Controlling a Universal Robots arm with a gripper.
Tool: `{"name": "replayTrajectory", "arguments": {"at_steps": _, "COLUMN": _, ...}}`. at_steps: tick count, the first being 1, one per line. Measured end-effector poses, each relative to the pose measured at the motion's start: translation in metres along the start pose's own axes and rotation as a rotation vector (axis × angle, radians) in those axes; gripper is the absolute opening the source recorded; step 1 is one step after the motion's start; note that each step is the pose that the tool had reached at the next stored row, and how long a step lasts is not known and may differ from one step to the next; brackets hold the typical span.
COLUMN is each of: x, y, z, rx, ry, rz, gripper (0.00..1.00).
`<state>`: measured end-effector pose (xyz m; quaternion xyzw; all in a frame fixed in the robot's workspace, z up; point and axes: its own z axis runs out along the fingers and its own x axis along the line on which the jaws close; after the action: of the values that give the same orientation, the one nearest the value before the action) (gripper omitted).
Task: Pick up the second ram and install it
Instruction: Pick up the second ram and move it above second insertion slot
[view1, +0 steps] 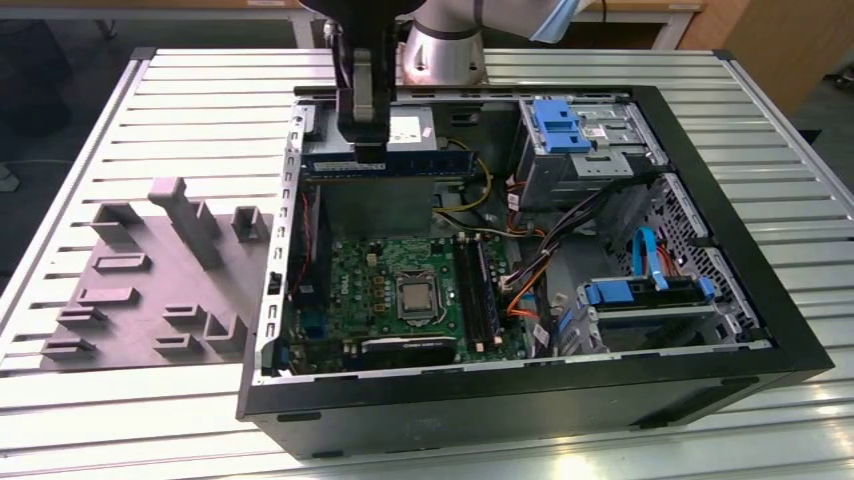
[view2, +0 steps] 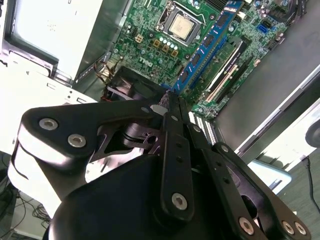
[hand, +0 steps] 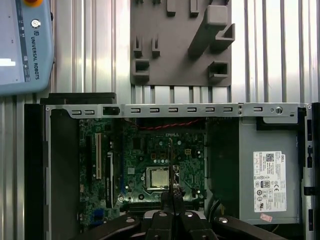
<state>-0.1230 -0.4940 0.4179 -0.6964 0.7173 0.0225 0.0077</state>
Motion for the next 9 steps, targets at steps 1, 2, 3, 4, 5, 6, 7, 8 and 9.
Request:
{"name": "replayTrajectory", "arguments": {"at_steps": 1, "x": 0.0000, "y": -0.0005, "z": -0.0001, "rx": 0.0000, "ry": 0.0001, "rz": 0.000, "gripper": 0.11}}
{"name": "replayTrajectory", "arguments": {"at_steps": 2, "x": -0.0001, "y": -0.0010, "z": 0.0000, "rx": 0.0000, "ry": 0.0000, "rz": 0.000, "gripper": 0.11}}
{"name": "replayTrajectory", "arguments": {"at_steps": 3, "x": -0.0001, "y": -0.0015, "z": -0.0001, "rx": 0.0000, "ry": 0.0000, "rz": 0.000, "gripper": 0.11}}
{"name": "replayTrajectory", "arguments": {"at_steps": 4, "x": -0.0001, "y": -0.0020, "z": 0.0000, "rx": 0.0000, "ry": 0.0000, "rz": 0.000, "gripper": 0.11}}
{"name": "replayTrajectory", "arguments": {"at_steps": 5, "x": -0.0001, "y": -0.0025, "z": 0.0000, "rx": 0.0000, "ry": 0.0000, "rz": 0.000, "gripper": 0.11}}
{"name": "replayTrajectory", "arguments": {"at_steps": 6, "x": -0.0001, "y": -0.0030, "z": -0.0001, "rx": 0.0000, "ry": 0.0000, "rz": 0.000, "gripper": 0.11}}
{"name": "replayTrajectory", "arguments": {"at_steps": 7, "x": -0.0002, "y": -0.0035, "z": -0.0001, "rx": 0.0000, "ry": 0.0001, "rz": 0.000, "gripper": 0.11}}
{"name": "replayTrajectory", "arguments": {"at_steps": 8, "x": -0.0002, "y": -0.0040, "z": -0.0001, "rx": 0.0000, "ry": 0.0000, "rz": 0.000, "gripper": 0.11}}
{"name": "replayTrajectory", "arguments": {"at_steps": 9, "x": -0.0002, "y": -0.0045, "z": -0.0001, "rx": 0.0000, "ry": 0.0000, "rz": 0.000, "gripper": 0.11}}
